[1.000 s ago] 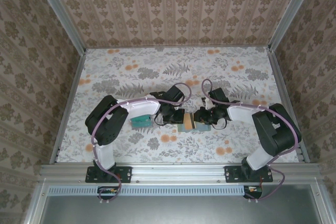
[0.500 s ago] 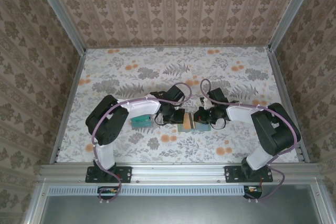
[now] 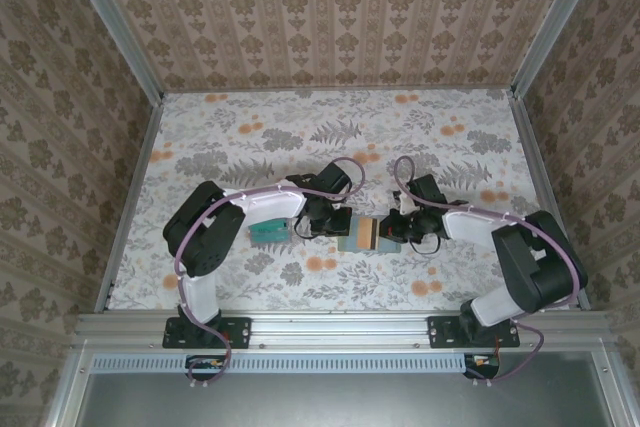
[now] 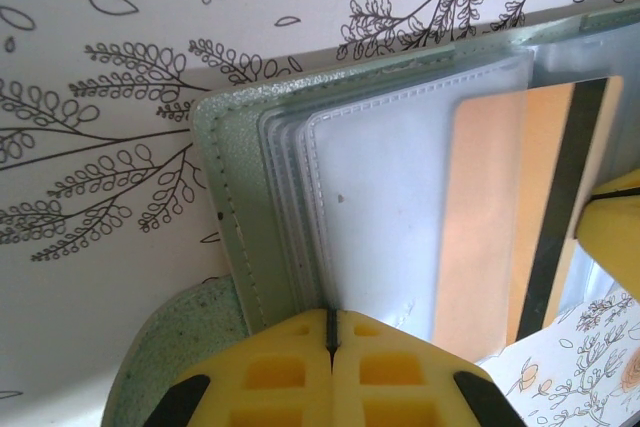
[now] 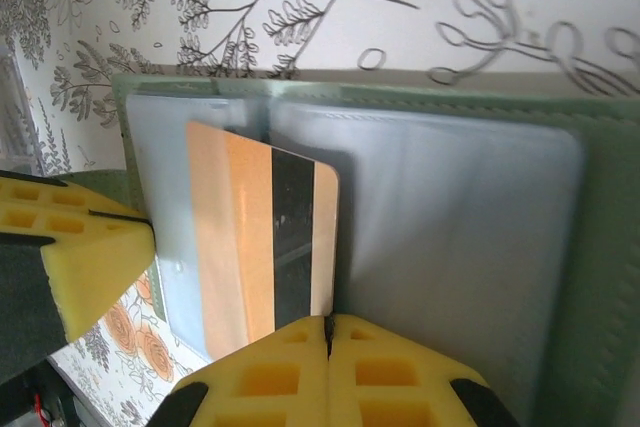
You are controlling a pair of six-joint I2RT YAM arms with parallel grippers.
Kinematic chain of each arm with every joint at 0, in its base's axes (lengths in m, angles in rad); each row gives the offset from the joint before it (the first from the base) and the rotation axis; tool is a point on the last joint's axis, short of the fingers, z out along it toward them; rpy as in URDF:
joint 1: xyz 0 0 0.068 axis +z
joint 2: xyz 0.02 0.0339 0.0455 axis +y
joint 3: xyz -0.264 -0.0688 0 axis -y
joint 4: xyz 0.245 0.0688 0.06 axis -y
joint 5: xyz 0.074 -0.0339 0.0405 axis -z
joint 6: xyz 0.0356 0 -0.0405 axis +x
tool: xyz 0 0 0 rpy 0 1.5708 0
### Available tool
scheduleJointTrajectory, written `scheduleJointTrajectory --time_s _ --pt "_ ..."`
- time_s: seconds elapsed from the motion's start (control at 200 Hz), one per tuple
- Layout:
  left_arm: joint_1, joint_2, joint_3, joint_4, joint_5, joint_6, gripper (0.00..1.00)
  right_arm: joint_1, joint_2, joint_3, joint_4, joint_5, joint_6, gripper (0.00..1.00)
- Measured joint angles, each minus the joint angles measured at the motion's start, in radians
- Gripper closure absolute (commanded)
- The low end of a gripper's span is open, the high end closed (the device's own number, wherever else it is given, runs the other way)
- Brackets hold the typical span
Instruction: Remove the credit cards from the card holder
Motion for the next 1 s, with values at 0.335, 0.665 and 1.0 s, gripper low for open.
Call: scheduleJointTrajectory --time_s 0.335,0.665,1.0 --pt "-0.001 0.0 -0.003 0.003 0.0 0.0 1.0 -0.005 -0.002 -0.004 0.008 -0.02 -0.003 0.76" --pt "-0.002 0.0 -0.003 0.004 0.0 0.0 1.0 -0.002 0.032 -0.003 0.037 -0.046 -0.003 0.74" --pt "-0.003 0.0 -0.003 0.004 -0.001 0.0 1.0 0.005 0.041 -0.003 0.052 -0.048 0.015 0.98"
